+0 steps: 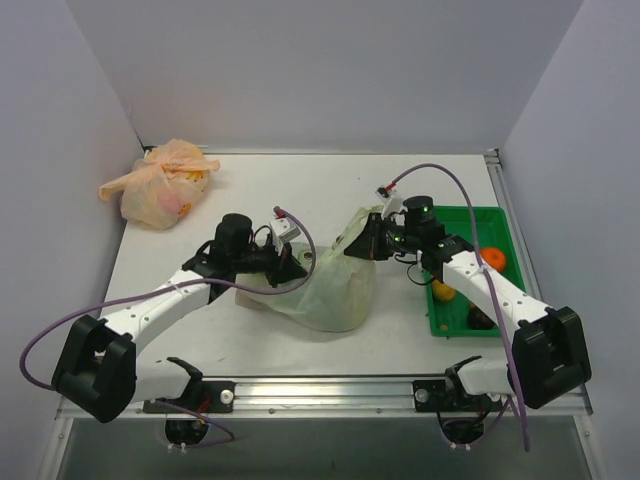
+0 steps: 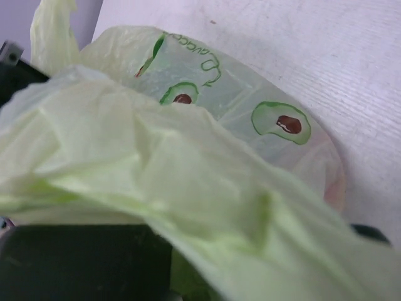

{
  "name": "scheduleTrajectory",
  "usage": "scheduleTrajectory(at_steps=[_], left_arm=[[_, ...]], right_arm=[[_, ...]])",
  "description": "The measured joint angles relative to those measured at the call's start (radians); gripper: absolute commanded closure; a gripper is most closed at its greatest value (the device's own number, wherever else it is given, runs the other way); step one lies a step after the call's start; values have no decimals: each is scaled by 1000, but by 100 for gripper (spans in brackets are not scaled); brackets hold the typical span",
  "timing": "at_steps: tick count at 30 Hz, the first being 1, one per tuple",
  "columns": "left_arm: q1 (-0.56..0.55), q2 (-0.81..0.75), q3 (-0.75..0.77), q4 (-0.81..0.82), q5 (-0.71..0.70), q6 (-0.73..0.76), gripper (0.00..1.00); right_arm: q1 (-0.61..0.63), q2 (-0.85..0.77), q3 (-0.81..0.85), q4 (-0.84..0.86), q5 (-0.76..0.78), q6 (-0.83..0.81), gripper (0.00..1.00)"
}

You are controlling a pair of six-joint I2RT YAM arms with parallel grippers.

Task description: Place the fake fruits into the plastic bag and tie a complex knot

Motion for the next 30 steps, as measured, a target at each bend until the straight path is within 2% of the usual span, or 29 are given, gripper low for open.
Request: scheduleTrajectory(at_steps=[4, 5, 7, 9, 10, 13, 15, 19, 26, 28, 29, 30], left_arm=[[-22, -46, -11, 14, -70, 24, 100], [-29, -49, -11, 13, -84, 34, 96], [-41, -52, -11, 10, -101, 53, 70], [-42, -60, -11, 3, -101, 64, 54], [-39, -68, -11, -2, -100, 63, 40], [-32, -105, -8, -9, -84, 51, 25], [-31, -126, 10, -14, -64, 33, 22], [-34, -121, 77, -12, -25, 12, 19], [-57, 3, 154, 11, -9, 0, 17], [-66, 40, 154, 11, -9, -4, 24], [-71, 54, 153, 12, -9, -6, 32], [-76, 64, 150, 17, -9, -11, 51]], right_arm=[[-2, 11, 87, -128, 86, 148, 100], [-2, 11, 95, -148, 95, 181, 100], [0, 14, 102, -175, 108, 232, 100], [5, 18, 103, -192, 114, 249, 100], [8, 20, 103, -198, 116, 250, 100], [20, 20, 103, -207, 121, 230, 100], [32, 20, 103, -207, 123, 210, 100], [55, 16, 103, -207, 123, 162, 100], [66, -6, 103, -207, 126, 110, 100], [66, -6, 103, -207, 127, 105, 100], [66, -6, 103, -207, 127, 105, 100], [65, -6, 103, -207, 127, 105, 100]])
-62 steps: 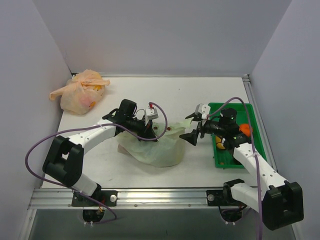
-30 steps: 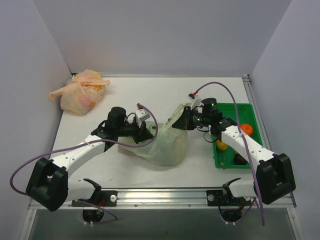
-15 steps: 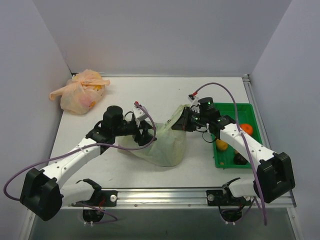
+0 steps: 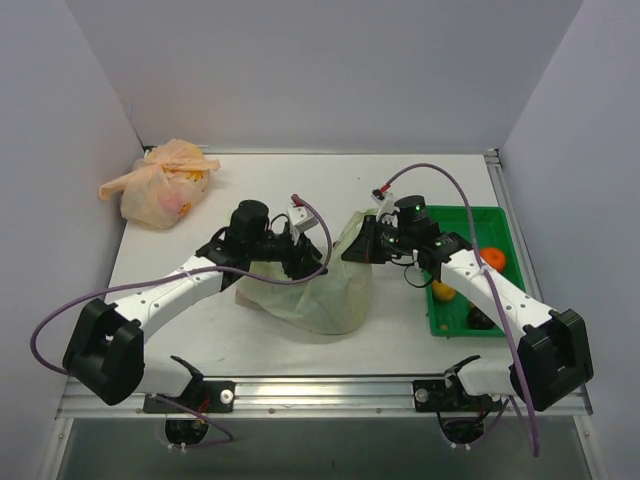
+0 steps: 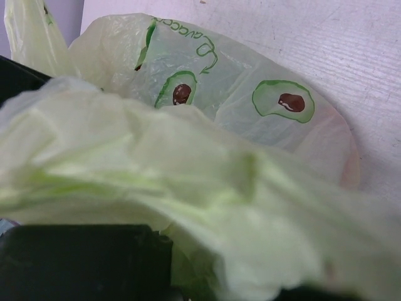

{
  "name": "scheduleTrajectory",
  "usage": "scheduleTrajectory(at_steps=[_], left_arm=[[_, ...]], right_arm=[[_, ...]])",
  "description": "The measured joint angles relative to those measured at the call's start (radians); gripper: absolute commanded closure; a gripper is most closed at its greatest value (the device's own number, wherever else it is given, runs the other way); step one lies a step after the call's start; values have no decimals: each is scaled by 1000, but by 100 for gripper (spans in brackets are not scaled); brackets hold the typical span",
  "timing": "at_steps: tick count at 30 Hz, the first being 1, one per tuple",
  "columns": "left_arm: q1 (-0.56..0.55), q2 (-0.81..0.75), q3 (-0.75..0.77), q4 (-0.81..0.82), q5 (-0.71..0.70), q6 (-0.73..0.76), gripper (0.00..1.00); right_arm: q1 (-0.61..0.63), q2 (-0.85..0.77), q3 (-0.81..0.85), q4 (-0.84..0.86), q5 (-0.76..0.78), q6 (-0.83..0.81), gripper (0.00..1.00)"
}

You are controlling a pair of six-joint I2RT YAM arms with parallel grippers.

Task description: Place the fake fruits into the plastic bag and tie a complex knot

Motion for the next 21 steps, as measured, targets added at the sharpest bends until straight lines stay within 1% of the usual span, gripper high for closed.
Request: scheduleTrajectory(at_steps=[2, 3, 4, 5, 6, 7, 9, 10, 12, 13, 16, 18, 19, 21], left_arm=[[-9, 16, -4, 10, 2, -15, 75], [-11, 25, -5, 19, 6, -24, 84], [-13, 34, -6, 32, 8, -36, 100], [-13, 43, -8, 45, 11, -51, 100], [-10, 49, -13, 67, 14, -67, 100], [-7, 53, -21, 89, 16, -85, 100], [2, 59, -30, 119, 23, -124, 100], [5, 63, -30, 131, 28, -141, 100], [6, 70, -30, 152, 37, -164, 100], [6, 73, -30, 159, 40, -172, 100], [6, 76, -30, 174, 47, -190, 100], [5, 76, -30, 179, 52, -198, 100], [3, 76, -31, 182, 52, -200, 100], [1, 76, -34, 193, 52, -207, 100]], right_arm=[[0, 0, 2, 0, -1, 0, 100], [0, 0, 3, -1, -3, 1, 100], [0, 0, 6, -1, -7, 1, 100], [0, 0, 8, -1, -15, 1, 100], [-2, 0, 10, -1, -30, 1, 96], [-5, 0, 11, 0, -47, 1, 80], [-14, 0, 11, 1, -90, 9, 65], [-19, -1, 10, 2, -110, 15, 54], [-28, -8, 0, 14, -150, 31, 47], [-31, -16, -12, 29, -165, 41, 40], [-38, -35, -48, 71, -186, 88, 39], [-38, -37, -64, 106, -183, 126, 41], [-38, -37, -70, 124, -175, 146, 44], [-38, -33, -76, 163, -158, 199, 47]])
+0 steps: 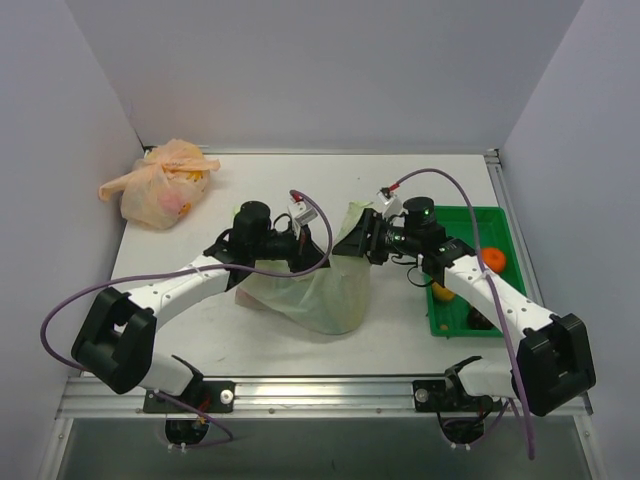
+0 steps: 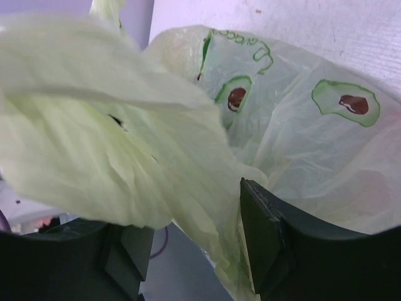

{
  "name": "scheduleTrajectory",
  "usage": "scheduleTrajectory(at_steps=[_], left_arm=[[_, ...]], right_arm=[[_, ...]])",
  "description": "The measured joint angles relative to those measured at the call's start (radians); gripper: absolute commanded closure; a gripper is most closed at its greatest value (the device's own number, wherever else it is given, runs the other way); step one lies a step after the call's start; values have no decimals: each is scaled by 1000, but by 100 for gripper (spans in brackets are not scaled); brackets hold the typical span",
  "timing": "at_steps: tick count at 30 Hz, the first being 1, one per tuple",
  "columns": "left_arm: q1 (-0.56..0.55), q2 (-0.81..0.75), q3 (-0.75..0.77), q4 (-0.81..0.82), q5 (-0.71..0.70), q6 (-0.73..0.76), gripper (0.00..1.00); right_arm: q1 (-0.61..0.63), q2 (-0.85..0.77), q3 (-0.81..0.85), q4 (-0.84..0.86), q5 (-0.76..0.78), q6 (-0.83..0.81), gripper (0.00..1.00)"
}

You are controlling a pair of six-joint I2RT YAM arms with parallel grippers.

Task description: Place the fake fruits into the plastic bag and tie a complex knot

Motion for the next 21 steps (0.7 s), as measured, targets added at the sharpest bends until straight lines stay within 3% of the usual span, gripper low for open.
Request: scheduleTrajectory(at_steps=[7, 13, 14, 15, 17, 20, 21], left_arm=[[-11, 0, -14, 29, 1, -16, 100], [-14, 0, -15, 38, 10, -18, 100], [-16, 0, -15, 40, 11, -18, 100], [-19, 0, -15, 40, 13, -17, 100], [-25, 0, -16, 40, 13, -13, 100], [-31, 0, -16, 31, 6, -3, 99], [-31, 0, -16, 20, 2, 5, 92]], right_arm=[[17, 63, 0, 108, 60, 146, 46], [40, 81, 0, 108, 109, 171, 47], [45, 83, 0, 108, 114, 172, 50], [47, 84, 0, 108, 119, 172, 73], [54, 90, 0, 110, 126, 167, 99], [65, 103, 1, 95, 135, 167, 100], [65, 105, 2, 85, 142, 159, 100]])
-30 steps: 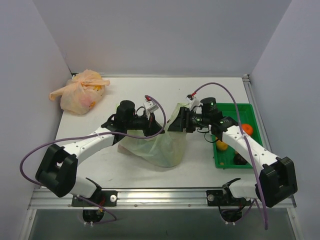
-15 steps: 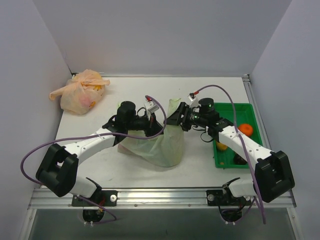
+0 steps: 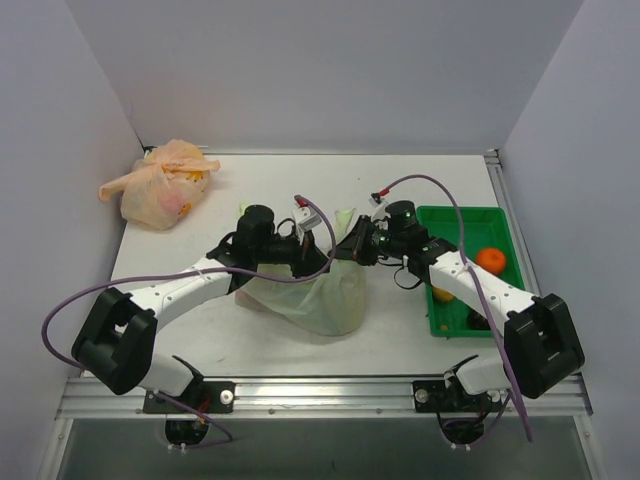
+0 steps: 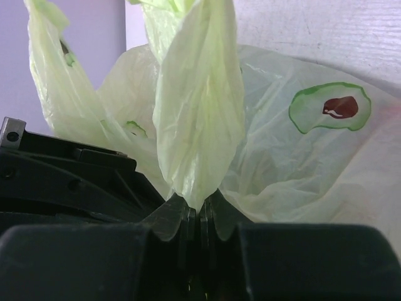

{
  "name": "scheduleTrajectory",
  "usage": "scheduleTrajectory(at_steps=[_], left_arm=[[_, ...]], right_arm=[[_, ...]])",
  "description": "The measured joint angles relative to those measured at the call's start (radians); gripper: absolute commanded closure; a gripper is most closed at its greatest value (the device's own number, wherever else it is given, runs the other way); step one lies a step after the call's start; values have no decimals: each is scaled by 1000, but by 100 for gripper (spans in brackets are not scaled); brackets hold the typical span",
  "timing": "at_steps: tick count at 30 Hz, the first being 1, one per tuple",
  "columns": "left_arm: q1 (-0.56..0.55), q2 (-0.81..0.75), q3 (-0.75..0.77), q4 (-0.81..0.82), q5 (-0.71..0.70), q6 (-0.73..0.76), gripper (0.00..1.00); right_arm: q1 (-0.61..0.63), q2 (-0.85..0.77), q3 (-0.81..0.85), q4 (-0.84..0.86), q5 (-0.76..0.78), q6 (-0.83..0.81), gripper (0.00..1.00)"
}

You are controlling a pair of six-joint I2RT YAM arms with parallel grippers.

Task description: Place the fake fruits into the plastic bag and tie a complex knot

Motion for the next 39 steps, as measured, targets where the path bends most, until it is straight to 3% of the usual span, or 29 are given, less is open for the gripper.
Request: scheduleTrajectory(at_steps=[5, 6, 12, 16, 19, 20, 22, 23, 24, 26, 30, 34, 38, 39], left_arm=[[-1, -31, -1, -101, -62, 62, 70], [-1, -54, -5, -117, -80, 71, 61], [-5, -185, -25, -132, -127, 91, 44], [-6, -143, -25, -117, -130, 77, 42], [-7, -76, -23, -106, -135, 56, 50], [-7, -54, -23, -100, -135, 48, 74], [-6, -19, -23, -87, -131, 21, 88], [-6, -6, -23, -73, -120, 11, 91], [-6, 2, -23, -56, -109, 0, 97], [-7, 10, -23, -20, -86, -24, 100], [-6, 10, -23, 49, -47, -57, 100], [-8, 10, -24, 80, -22, -80, 100], [-11, 10, -33, 98, -16, -92, 100], [-11, 10, -37, 102, -16, -94, 100]], right_arm=[[-1, 0, 18, -53, 28, -46, 100], [-1, -2, 17, -60, 32, -53, 100], [-1, -29, 17, -72, 40, -72, 100], [-1, -41, 17, -72, 38, -85, 100], [-1, -47, 17, -72, 34, -91, 100], [-1, -50, 17, -72, 32, -91, 100], [-1, -55, 17, -71, 29, -90, 99], [-1, -58, 16, -71, 28, -90, 80], [-1, -60, 15, -69, 24, -87, 68], [-1, -62, 10, -54, 16, -74, 53], [0, -62, -3, -33, 11, -53, 48], [9, -50, -6, -27, 31, -36, 55], [13, -16, -6, -22, 57, -28, 100], [14, -7, -6, -22, 60, -24, 100]])
